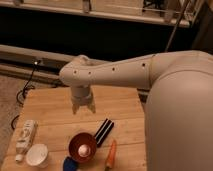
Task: Move the arm in a circular motion
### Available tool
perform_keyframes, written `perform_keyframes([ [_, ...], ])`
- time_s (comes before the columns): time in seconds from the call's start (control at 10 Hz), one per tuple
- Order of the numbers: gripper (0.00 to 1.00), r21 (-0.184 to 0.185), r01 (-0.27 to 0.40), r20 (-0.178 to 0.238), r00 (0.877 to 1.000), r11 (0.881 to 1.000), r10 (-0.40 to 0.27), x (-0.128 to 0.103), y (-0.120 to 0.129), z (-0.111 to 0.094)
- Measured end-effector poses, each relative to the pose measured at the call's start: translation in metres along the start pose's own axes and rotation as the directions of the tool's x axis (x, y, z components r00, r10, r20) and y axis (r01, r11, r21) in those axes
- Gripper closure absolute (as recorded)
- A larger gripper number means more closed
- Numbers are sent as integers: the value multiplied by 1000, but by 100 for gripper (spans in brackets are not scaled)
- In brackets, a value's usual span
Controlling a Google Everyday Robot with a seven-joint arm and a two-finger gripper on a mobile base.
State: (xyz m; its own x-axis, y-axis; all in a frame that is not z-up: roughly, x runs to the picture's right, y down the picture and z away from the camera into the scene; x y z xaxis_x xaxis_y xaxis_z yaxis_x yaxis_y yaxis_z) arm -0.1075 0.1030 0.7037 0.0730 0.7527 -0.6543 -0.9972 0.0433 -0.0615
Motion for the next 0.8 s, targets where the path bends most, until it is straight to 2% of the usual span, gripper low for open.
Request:
perform_keyframes([
  [0.3, 35, 11, 122, 36, 992, 993, -122, -14, 28, -8],
  [0.4, 35, 10, 183, 50, 982, 983, -183, -27, 43, -12],
  [0.6, 35, 2, 240, 67, 969, 971, -239, -51, 56, -18],
  [0.8, 35, -9, 294, 119, 949, 956, -291, -100, 59, -32],
])
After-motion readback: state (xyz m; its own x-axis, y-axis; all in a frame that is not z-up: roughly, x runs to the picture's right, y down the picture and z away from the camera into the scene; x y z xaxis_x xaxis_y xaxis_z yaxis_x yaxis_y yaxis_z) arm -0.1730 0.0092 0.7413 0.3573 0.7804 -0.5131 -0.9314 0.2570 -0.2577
